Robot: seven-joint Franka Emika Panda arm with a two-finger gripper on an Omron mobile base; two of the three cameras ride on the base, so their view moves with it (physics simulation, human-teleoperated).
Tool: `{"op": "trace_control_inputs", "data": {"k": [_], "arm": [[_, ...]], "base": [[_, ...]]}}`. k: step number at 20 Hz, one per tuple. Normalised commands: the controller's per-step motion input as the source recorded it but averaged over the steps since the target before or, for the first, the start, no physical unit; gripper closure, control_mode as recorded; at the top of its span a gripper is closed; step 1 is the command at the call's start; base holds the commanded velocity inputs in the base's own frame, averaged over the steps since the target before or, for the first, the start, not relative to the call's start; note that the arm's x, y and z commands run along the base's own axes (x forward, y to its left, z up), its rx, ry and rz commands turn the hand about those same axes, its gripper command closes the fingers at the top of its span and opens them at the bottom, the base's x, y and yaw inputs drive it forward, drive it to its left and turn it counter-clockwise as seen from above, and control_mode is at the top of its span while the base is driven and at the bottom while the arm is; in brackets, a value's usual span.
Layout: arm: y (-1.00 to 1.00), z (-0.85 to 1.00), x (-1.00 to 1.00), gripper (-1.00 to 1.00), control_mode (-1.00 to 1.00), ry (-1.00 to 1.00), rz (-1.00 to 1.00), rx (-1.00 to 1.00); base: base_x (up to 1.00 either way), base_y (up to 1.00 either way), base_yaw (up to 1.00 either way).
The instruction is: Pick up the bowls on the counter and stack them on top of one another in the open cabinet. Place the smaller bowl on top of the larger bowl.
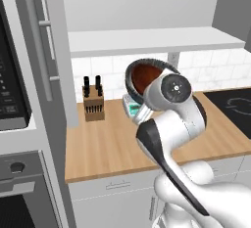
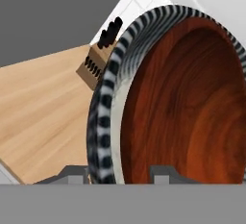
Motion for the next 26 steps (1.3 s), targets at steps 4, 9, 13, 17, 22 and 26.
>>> {"op": "trace_control_inputs", "data": {"k": [4, 9, 13, 17, 22, 26], "arm": [[-0.21, 1.00, 0.00, 1.00, -1.00, 0.00, 0.00, 0.00], [-0.26, 1.00, 0.52, 1.00, -1.00, 0.00, 0.00, 0.00], [-0.14, 0.62, 1.00, 1.00, -1.00, 0.12, 0.00, 0.00], [-0.06, -0.07, 1.00, 1.00, -1.00, 0.20, 0.01, 0.00], [-0.20, -0.11, 1.00, 1.00, -1.00, 0.08, 0.08, -0.03], [-0.21, -0.06, 1.00, 1.00, -1.00, 0.00, 0.11, -0.09]], "base": [[0.00, 0.00, 0.00], [0.00, 0.00, 0.00], [0.00, 0.00, 0.00], [0.00, 0.00, 0.00], [0.00, 0.00, 0.00], [0.00, 0.00, 0.00]]}}
